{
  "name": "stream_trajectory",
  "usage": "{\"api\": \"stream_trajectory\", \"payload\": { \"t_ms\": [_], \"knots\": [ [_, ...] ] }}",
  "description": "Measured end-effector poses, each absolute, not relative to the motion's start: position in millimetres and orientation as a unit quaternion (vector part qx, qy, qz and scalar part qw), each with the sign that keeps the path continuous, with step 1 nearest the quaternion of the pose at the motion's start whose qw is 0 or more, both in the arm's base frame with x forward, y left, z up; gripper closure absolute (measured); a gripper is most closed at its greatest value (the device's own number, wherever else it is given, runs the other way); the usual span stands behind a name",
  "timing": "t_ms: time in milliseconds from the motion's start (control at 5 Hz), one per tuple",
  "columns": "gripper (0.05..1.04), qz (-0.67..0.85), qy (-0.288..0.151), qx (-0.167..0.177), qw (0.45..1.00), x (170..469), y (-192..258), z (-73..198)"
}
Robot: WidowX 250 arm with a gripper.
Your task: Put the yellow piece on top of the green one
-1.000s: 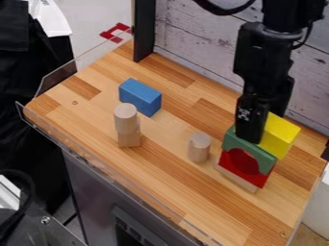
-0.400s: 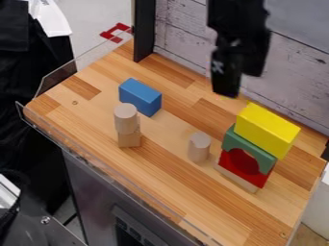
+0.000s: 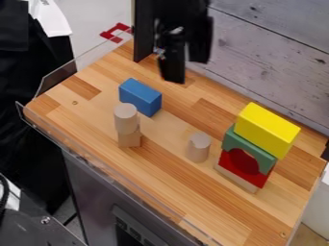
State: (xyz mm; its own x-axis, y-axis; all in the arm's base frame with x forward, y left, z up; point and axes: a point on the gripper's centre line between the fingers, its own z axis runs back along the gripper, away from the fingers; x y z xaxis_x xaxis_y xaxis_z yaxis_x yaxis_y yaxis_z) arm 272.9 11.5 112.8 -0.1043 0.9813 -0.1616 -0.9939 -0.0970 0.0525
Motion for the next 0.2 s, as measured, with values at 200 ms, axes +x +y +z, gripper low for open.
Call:
{"api": "stream_trajectory", "payload": {
  "t_ms": [200],
  "knots": [
    [0.083,0.741,0.048,-0.015,0.669,268.6,20.9,102.8]
  ]
}}
